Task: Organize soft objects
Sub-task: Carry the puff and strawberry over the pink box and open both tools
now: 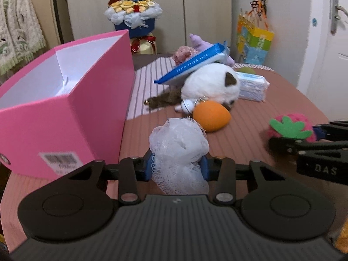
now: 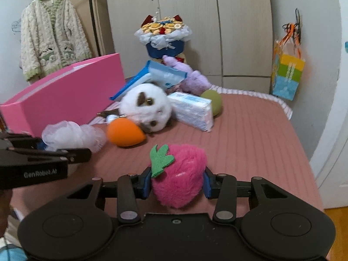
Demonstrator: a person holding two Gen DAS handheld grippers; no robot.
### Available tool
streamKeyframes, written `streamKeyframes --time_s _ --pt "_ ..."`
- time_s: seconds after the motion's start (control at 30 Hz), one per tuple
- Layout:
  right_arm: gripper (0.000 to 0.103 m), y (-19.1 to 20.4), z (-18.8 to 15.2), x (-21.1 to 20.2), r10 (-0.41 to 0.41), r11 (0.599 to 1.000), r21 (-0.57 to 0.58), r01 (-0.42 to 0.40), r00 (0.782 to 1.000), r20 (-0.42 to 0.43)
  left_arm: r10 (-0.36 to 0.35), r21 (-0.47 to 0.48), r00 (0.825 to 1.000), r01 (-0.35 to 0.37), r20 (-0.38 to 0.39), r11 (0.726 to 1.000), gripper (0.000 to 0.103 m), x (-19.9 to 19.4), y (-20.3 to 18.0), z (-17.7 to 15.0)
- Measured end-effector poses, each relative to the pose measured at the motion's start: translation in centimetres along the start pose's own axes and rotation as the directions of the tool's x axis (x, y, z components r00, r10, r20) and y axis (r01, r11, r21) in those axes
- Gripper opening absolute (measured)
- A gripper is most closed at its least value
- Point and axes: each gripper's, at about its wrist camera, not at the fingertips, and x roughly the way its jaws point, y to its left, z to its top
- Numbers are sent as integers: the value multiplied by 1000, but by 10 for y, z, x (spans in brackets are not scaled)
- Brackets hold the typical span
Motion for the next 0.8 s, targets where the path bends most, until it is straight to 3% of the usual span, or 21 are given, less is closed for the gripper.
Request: streamKeyframes --time_s 0.23,0.37,0.53,0.73,0.8 --pt "49 25 -3 -10 87 996 -7 -88 995 -49 -85 -30 995 84 -47 996 40 -22 20 -8" --pt "49 44 -3 -19 136 990 -23 -140 985 -108 -71 -9 997 71 -43 997 40 -45 33 -15" --pt "49 73 -1 -32 214 971 -82 -224 969 -121 -56 -18 996 55 -69 998 40 -71 58 -23" --pt "49 106 10 -40 305 937 -117 -330 934 -186 -64 4 993 65 -97 998 40 -102 85 -27" --pt "49 119 17 -49 365 907 -137 -398 906 -214 -84 26 990 88 -116 996 40 -115 94 -24"
